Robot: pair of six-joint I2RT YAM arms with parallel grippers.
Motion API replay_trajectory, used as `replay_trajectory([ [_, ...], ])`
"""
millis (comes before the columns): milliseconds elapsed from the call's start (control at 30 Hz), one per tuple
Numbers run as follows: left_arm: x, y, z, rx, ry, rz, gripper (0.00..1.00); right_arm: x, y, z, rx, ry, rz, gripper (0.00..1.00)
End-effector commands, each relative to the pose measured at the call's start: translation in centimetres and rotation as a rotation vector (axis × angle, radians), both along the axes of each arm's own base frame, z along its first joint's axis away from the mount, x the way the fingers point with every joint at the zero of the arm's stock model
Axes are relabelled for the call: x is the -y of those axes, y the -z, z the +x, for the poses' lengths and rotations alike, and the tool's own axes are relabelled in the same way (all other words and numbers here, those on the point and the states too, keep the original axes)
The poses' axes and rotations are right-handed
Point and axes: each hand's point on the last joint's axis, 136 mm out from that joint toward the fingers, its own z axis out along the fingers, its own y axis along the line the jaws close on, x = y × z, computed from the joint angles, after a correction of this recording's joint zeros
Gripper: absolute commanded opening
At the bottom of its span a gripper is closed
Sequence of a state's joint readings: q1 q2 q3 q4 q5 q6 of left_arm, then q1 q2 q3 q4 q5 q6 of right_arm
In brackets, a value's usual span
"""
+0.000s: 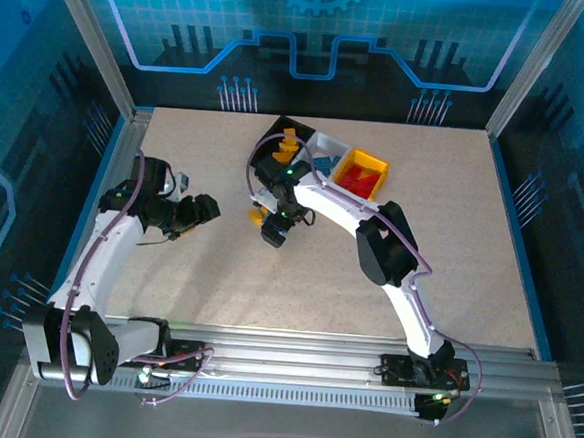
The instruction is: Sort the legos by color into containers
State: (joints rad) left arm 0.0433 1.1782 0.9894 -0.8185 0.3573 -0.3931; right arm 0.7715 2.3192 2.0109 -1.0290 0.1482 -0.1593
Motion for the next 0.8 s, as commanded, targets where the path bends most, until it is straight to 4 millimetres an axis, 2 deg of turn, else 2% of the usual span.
replay_trajectory([
  [0,0.2,0.5,-0.7,-0.044,0.012,-0.024,0.76,0.1,0.6,1.7,0.039,-0.005,-0.027,1.0],
  [333,0.3,1.0,-0.7,-0.063,0.008,-0.034,0.76,0.7,2.8,2.8,0.006,0.02,-0.034,1.0],
  [400,0.3,1.0,-0.7,-0.064,0.007,-0.033,0.76,1.0,3.1,2.8,0.0,0.026,-0.042,0.96],
  [533,0.3,1.2,-0.7,-0.065,0.001,-0.036,0.76,0.6,3.1,2.2,-0.02,0.018,-0.018,0.81],
  [767,0.4,1.4,-1.1,-0.072,-0.002,-0.04,0.76,0.0,2.8,1.8,-0.001,-0.016,0.008,0.67],
])
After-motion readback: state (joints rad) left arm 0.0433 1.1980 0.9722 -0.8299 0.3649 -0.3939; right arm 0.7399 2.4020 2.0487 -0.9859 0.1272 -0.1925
